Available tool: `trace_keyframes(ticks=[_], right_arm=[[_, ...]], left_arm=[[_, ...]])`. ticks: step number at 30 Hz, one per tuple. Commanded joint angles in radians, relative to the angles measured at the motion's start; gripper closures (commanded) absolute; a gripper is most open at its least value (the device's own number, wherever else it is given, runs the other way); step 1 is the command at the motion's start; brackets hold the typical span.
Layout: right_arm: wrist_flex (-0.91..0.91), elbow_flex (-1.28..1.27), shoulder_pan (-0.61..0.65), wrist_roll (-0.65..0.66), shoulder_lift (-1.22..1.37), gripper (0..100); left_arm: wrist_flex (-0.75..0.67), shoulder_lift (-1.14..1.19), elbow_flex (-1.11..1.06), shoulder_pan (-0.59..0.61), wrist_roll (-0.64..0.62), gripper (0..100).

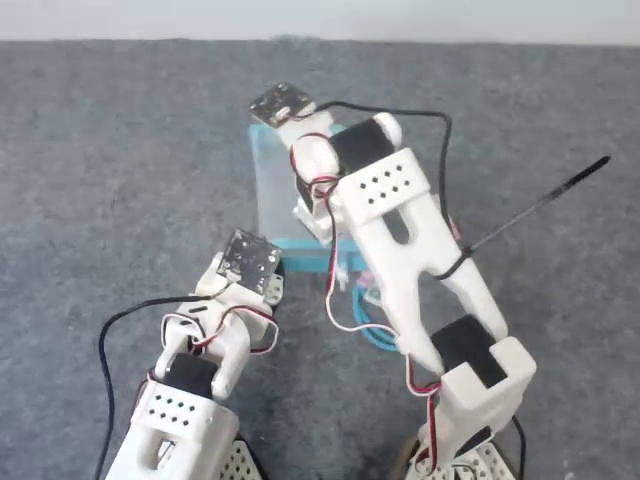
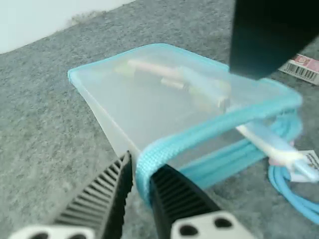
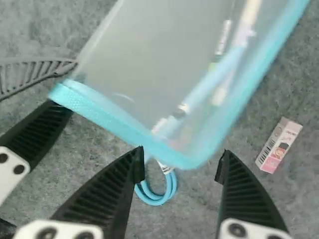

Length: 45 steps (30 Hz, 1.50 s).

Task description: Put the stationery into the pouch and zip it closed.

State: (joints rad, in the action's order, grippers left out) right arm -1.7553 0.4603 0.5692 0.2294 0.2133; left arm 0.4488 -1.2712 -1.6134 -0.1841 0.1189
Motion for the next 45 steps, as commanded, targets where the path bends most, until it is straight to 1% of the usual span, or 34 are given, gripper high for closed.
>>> trace_keyframes(ticks=[1,5,6,7,8,10,11,12,13,16,17,18,19,20,24,25,26,27,30,31,32,34,35,38,39,40,41,45], right_arm=[[-0.015,0.025,-0.104,-0.061,-0.007,75.7],[-0.022,0.021,-0.217,-0.123,0.016,75.7],[-0.025,0.021,-0.239,-0.129,0.024,75.7],[-0.028,0.021,-0.255,-0.133,0.033,75.7],[-0.028,0.018,-0.269,-0.132,0.044,75.7],[-0.028,-0.003,-0.291,-0.129,0.061,75.7],[-0.027,-0.021,-0.302,-0.129,0.065,75.7],[-0.022,-0.043,-0.311,-0.129,0.07,75.7],[-0.016,-0.066,-0.325,-0.129,0.07,75.7],[0.031,-0.135,-0.377,-0.086,0.07,75.7],[0.051,-0.158,-0.394,-0.08,0.07,75.7],[0.07,-0.176,-0.407,-0.078,0.07,75.7],[0.093,-0.199,-0.417,-0.078,0.07,75.7],[0.116,-0.224,-0.421,-0.08,0.07,75.7],[0.177,-0.304,-0.418,-0.077,0.07,75.7],[0.183,-0.313,-0.42,-0.075,0.07,75.7],[0.183,-0.319,-0.423,-0.075,0.07,75.7],[0.185,-0.324,-0.426,-0.074,0.07,75.7],[0.185,-0.325,-0.426,-0.074,0.07,75.7],[0.183,-0.325,-0.424,-0.074,0.07,75.7],[0.183,-0.325,-0.42,-0.074,0.07,75.7],[0.183,-0.325,-0.417,-0.074,0.07,75.7],[0.185,-0.325,-0.417,-0.074,0.07,75.7],[0.185,-0.327,-0.42,-0.074,0.07,75.7],[0.182,-0.327,-0.424,-0.074,0.07,75.7],[0.18,-0.327,-0.426,-0.074,0.07,75.7],[0.18,-0.327,-0.426,-0.072,0.07,75.7],[0.205,-0.364,-0.418,-0.049,0.07,75.7]], left_arm=[[-0.015,-0.002,0.025,0.051,-0.003,99],[-0.025,-0.003,0.058,0.184,-0.149,99],[-0.023,-0.002,0.059,0.198,-0.161,99],[-0.021,0.003,0.059,0.18,-0.14,99],[-0.012,0.006,0.053,0.13,-0.083,99],[0.031,-0.002,0.038,0.009,0.078,99],[0.04,-0.003,0.036,-0.02,0.118,99],[0.04,-0.003,0.039,-0.005,0.104,99],[0.028,-0.003,0.047,0.048,0.06,99],[-0.025,0.0,0.088,0.292,-0.118,99],[-0.026,0.002,0.097,0.35,-0.158,99],[-0.025,0.003,0.099,0.371,-0.169,99],[-0.023,0.003,0.096,0.37,-0.155,99],[-0.021,0.008,0.091,0.334,-0.124,99],[0.043,-0.002,0.025,0.021,0.14,99],[0.052,-0.002,0.019,-0.021,0.167,99],[0.054,-0.003,0.022,-0.014,0.153,99],[0.051,-0.003,0.041,0.026,0.109,99],[0.005,-0.003,0.09,0.256,-0.071,99],[-0.009,-0.002,0.094,0.322,-0.115,99],[-0.015,-0.002,0.097,0.358,-0.135,99],[-0.015,0.005,0.096,0.353,-0.133,99],[-0.009,0.008,0.093,0.313,-0.104,99],[0.031,0.0,0.051,0.117,0.072,99],[0.037,-0.002,0.041,0.064,0.109,99],[0.037,-0.002,0.038,0.055,0.109,99],[0.034,-0.003,0.041,0.075,0.081,99],[0.012,-0.003,0.068,0.233,-0.028,99]])
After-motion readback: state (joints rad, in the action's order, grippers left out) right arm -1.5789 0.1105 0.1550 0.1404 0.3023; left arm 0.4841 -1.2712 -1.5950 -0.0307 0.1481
